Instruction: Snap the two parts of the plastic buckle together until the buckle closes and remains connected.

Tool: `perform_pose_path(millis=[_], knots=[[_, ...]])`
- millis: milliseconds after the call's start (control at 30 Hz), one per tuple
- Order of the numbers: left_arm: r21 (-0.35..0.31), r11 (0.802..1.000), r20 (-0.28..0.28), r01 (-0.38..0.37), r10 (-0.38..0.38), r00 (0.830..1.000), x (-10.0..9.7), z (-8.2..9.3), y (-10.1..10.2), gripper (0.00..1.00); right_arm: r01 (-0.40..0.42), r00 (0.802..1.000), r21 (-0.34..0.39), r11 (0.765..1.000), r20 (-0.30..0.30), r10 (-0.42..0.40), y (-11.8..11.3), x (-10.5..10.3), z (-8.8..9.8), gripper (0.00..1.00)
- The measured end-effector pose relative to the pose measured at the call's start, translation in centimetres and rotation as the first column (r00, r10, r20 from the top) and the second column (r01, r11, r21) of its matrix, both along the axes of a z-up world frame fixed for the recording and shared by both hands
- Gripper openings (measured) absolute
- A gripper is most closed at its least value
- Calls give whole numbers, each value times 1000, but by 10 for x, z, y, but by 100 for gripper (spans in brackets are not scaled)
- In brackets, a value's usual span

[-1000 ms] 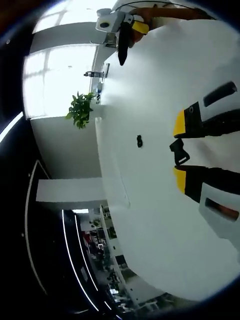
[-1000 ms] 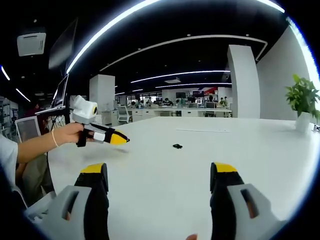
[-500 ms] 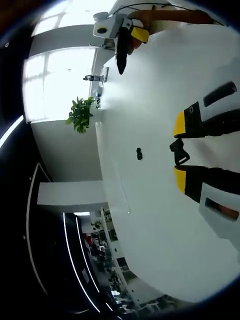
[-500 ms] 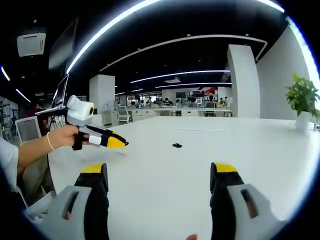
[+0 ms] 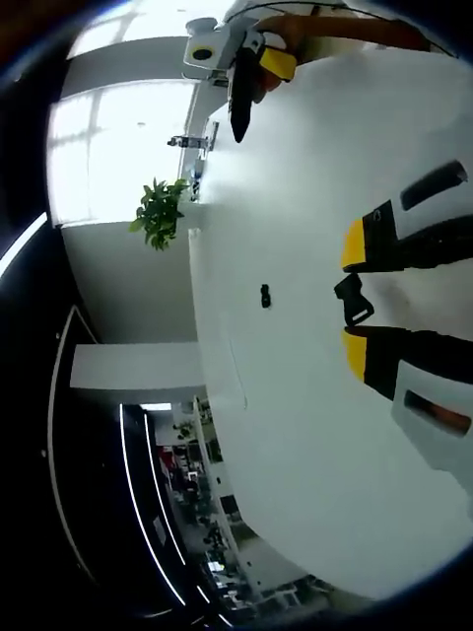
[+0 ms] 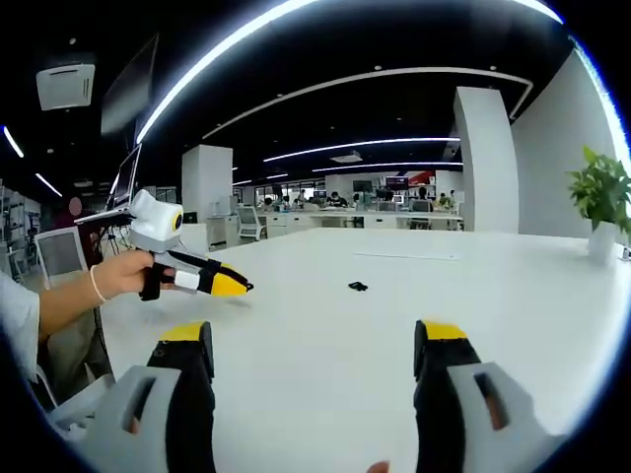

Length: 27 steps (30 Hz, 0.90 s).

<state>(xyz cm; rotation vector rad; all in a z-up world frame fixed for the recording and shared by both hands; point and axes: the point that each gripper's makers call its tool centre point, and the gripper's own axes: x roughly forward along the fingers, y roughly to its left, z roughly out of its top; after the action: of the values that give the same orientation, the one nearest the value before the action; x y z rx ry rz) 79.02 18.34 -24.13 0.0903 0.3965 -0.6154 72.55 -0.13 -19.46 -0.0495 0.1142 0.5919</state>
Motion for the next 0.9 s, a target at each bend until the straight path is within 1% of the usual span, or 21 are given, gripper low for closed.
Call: perform_pose_path(millis=[167, 300, 367, 467, 633, 767, 900], knots=[[8, 1000, -5, -24, 24, 1000, 1, -7, 4, 21, -8, 1000, 0, 1000, -4, 8, 2, 0, -1, 84], [1, 999, -15, -50, 50, 999, 2, -12, 7, 21, -10, 1000, 2, 1000, -6, 10, 2, 0, -3, 84], [20, 998, -12, -67, 68, 998, 2, -15, 10, 21, -8, 1000, 5, 1000, -9, 8, 1, 1, -4, 84], [29, 997, -14, -70, 70, 997, 3, -16, 11, 21, -1, 1000, 5, 1000, -13, 1, -3, 1, -6, 84], [23, 997, -32, -80, 80, 996, 1, -17, 11, 21, 14, 1000, 12, 1000, -14, -13, -9, 2, -7, 84], [32, 996, -34, -89, 90, 995, 0, -18, 12, 21, 23, 1000, 17, 1000, -14, -23, -15, 1, -7, 83], [25, 995, -39, -97, 98, 994, -1, -19, 13, 21, 31, 999, 26, 999, -10, -31, -19, 1, -5, 83]])
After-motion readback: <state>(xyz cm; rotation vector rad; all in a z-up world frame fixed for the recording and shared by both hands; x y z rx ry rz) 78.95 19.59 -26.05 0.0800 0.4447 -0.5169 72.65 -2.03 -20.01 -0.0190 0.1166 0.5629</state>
